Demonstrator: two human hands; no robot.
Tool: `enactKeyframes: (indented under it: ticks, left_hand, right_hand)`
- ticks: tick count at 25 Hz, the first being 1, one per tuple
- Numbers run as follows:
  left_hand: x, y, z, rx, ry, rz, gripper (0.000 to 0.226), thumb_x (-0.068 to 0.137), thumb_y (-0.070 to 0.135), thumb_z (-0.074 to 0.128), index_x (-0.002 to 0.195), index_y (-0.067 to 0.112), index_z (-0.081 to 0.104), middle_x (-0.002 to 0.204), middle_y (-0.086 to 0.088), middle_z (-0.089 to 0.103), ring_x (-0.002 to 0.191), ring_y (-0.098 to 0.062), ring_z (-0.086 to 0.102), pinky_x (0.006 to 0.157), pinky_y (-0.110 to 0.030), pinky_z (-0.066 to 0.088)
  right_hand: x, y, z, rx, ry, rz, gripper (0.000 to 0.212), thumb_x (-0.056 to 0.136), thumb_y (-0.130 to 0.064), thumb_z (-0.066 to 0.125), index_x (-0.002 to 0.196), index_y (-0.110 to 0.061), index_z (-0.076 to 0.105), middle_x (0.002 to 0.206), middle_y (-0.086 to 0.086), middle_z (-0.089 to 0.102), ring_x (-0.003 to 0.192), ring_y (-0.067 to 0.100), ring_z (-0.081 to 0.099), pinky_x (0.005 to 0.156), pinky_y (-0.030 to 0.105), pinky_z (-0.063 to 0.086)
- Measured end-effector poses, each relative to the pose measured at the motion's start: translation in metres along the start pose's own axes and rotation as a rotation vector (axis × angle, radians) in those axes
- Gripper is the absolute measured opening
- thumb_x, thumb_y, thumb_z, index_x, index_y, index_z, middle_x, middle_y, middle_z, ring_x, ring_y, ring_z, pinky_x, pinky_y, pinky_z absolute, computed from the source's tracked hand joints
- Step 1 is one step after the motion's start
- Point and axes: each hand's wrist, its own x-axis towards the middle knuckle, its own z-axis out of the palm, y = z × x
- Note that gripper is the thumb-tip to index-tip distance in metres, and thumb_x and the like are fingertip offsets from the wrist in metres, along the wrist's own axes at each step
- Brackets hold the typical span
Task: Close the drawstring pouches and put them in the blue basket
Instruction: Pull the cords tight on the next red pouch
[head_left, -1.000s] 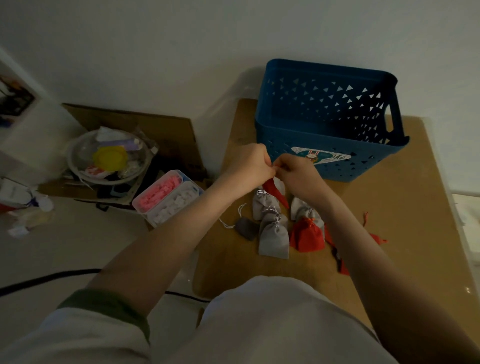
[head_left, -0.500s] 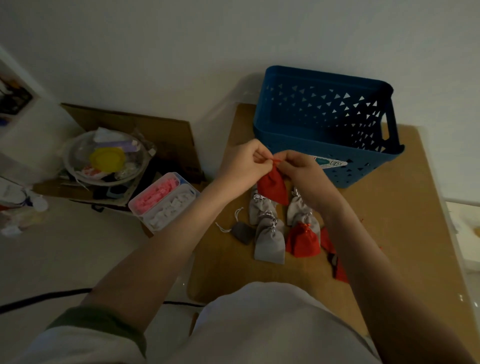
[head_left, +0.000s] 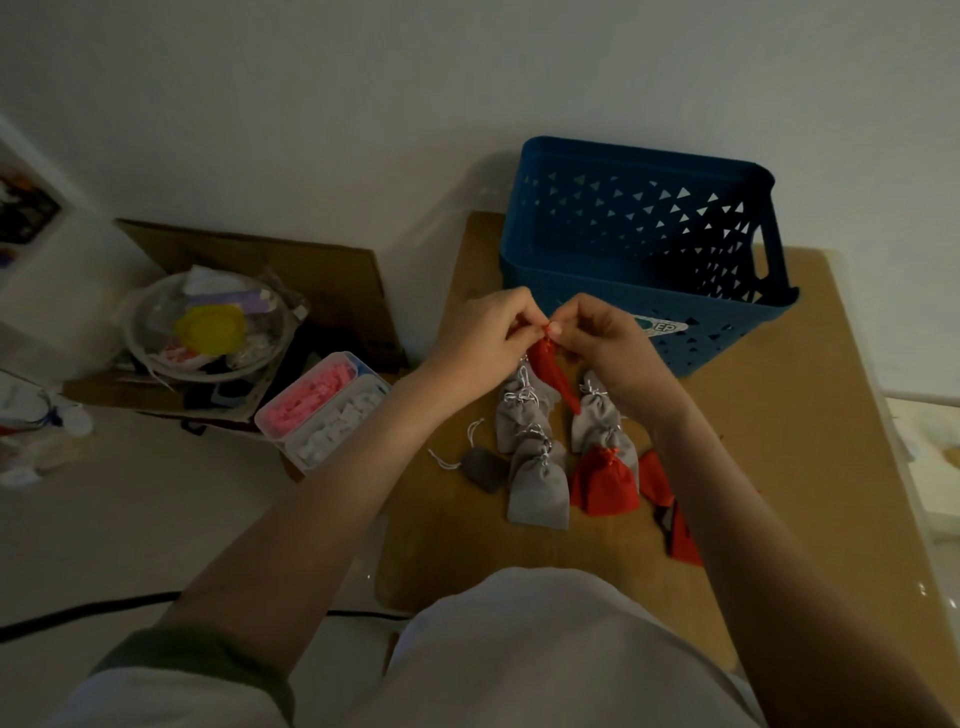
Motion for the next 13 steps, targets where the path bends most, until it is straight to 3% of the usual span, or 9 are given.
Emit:
enactKeyframes:
  ticks: [4,8,10,13]
  left_hand:
    - [-0.001,-0.001,0.0,-0.084,0.008,0.001,0.004,0.091,0.013,0.06,0.093,0.011,0.063,0.086,0.004,0.062,0.083,-0.01,0.062,0.074,-0.027,0.051]
    - [0.001,-0.001,0.003,-0.14,-0.005,0.01,0.004,0.091,0.013,0.06,0.094,0.015,0.062,0.089,0.006,0.063,0.085,-0.006,0.061,0.076,-0.022,0.05]
    - [0.004,-0.001,0.005,-0.198,-0.039,-0.048,0.006,0.09,0.014,0.062,0.094,0.018,0.06,0.09,0.01,0.061,0.087,-0.003,0.059,0.078,-0.017,0.047]
    - [0.007,-0.007,0.01,-0.22,0.073,-0.192,0.018,0.082,0.022,0.071,0.088,0.021,0.054,0.092,0.005,0.058,0.092,-0.013,0.057,0.08,-0.026,0.046]
  right_hand:
    - [0.001,0.005,0.005,0.117,-0.042,0.038,0.018,0.096,-0.004,0.047,0.081,-0.009,0.056,0.063,-0.004,0.055,0.059,0.007,0.05,0.058,0.018,0.04]
    - [0.002,0.012,0.006,0.339,-0.07,0.093,0.015,0.093,-0.014,0.05,0.081,-0.007,0.055,0.059,-0.005,0.056,0.054,0.004,0.05,0.055,0.017,0.04]
    - [0.001,0.014,0.003,0.34,-0.08,0.07,0.014,0.092,-0.018,0.054,0.081,-0.008,0.054,0.06,-0.005,0.056,0.056,0.005,0.05,0.057,0.017,0.041]
    - [0.002,0.015,0.002,0.299,-0.056,0.05,0.01,0.089,-0.016,0.053,0.081,-0.01,0.053,0.059,-0.008,0.054,0.056,0.005,0.048,0.055,0.015,0.04]
